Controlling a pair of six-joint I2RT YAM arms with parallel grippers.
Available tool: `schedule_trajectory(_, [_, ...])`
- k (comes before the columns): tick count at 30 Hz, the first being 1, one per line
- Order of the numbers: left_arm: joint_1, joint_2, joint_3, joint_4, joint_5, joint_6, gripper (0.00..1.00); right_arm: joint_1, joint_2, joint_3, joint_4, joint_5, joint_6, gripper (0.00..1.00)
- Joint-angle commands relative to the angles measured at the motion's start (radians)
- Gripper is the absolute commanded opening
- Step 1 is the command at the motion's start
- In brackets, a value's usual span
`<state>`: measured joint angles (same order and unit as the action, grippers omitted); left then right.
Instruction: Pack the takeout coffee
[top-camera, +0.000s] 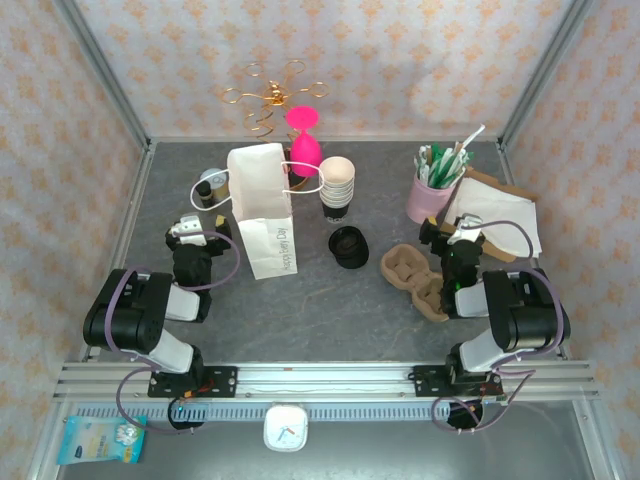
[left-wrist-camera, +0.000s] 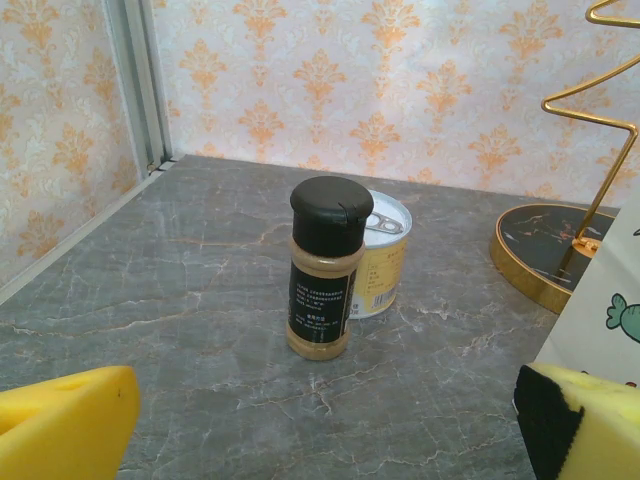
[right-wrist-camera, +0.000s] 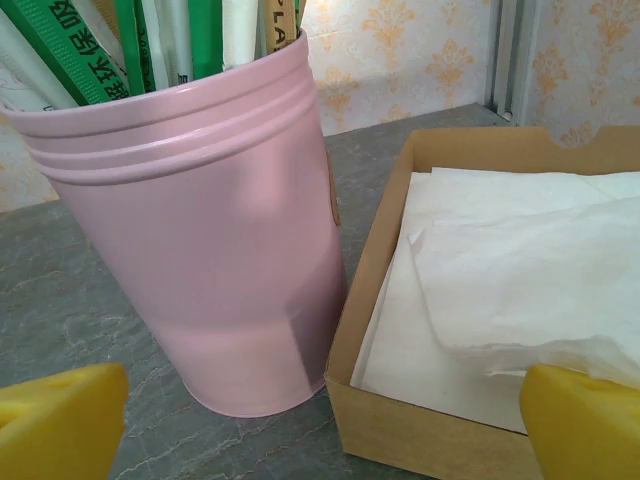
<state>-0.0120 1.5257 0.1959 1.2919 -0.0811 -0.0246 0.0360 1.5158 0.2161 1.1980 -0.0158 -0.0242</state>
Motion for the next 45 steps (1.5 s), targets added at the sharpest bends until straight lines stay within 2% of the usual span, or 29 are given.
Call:
schedule_trajectory(1, [0.01, 0.011, 0.021, 0.025, 0.023, 0.009, 0.99, -0.005, 0.004, 0.016, 0.035, 0.015, -0.014, 1.0])
schedule_trajectory(34, [0.009, 0.008, 0.012, 0.037, 0.031, 0.015, 0.99, -0.005, 0.003, 0.014, 0.036, 0.015, -0.013, 1.0])
schedule_trajectory(39, [0.009, 0.0, -0.007, 0.066, 0.02, 0.009, 0.99, -0.005, 0.003, 0.012, 0.038, 0.015, -0.013, 1.0])
schedule_trajectory(42, [0.01, -0.026, -0.041, 0.102, -0.025, -0.008, 0.99, -0.005, -0.018, 0.023, 0.003, 0.02, -0.008, 1.0])
schedule_trajectory(45, [0.009, -0.066, -0.084, 0.165, -0.005, 0.001, 0.99, -0.005, -0.058, 0.029, -0.038, 0.033, -0.002, 1.0])
